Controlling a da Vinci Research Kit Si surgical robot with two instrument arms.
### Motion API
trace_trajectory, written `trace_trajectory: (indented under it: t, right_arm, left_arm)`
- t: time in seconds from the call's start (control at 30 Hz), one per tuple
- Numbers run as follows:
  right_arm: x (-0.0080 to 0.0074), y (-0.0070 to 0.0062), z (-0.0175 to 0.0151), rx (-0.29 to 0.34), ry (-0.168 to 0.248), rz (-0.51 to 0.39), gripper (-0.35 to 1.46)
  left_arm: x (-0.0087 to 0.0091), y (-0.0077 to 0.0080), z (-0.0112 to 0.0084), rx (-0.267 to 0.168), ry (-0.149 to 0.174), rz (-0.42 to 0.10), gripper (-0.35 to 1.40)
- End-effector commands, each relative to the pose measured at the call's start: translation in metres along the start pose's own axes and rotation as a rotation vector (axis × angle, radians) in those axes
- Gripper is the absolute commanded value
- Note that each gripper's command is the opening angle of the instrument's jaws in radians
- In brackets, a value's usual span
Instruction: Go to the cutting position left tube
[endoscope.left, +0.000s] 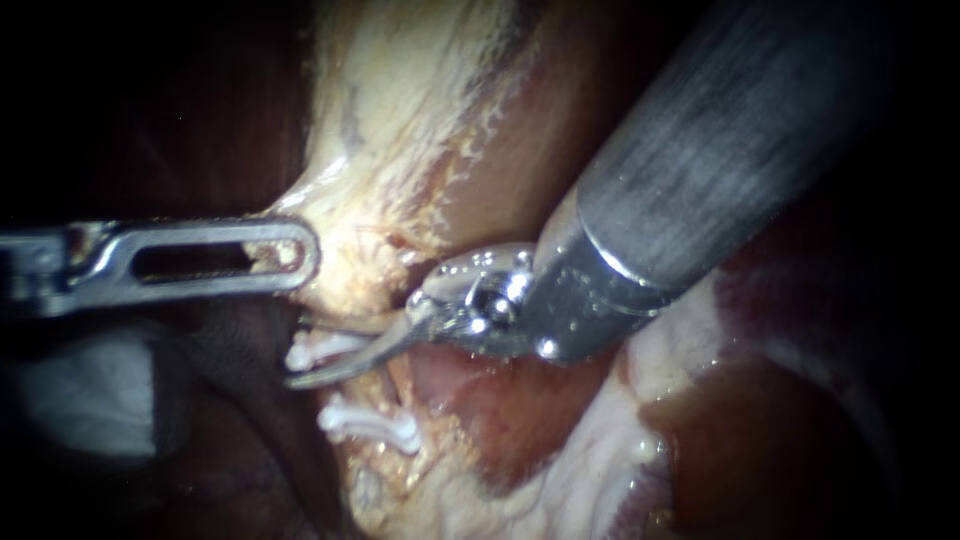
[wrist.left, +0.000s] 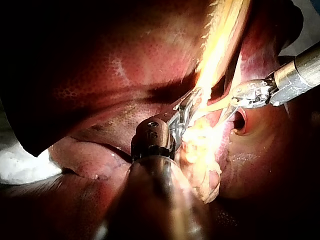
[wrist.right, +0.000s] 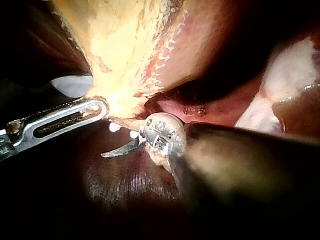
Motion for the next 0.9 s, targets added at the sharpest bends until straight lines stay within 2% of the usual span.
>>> trace_trajectory:
  t: [0.03, 0.63, 0.9]
  right_arm:
    - [0.0000, 0.0000, 0.0000, 0.000, 0.000, 0.000, 1.41]
    - [-0.0002, -0.0001, -0.0001, -0.002, 0.000, -0.001, 1.41]
    - [-0.0003, -0.0012, -0.0012, -0.003, 0.000, -0.002, 1.41]
  left_arm:
    - [0.0000, 0.0000, 0.0000, 0.001, 0.000, 0.000, -0.35]
    - [0.0000, 0.0001, -0.0002, -0.001, -0.001, 0.000, -0.35]
    - [-0.0002, 0.0004, -0.0008, -0.006, -0.005, 0.000, -0.35]
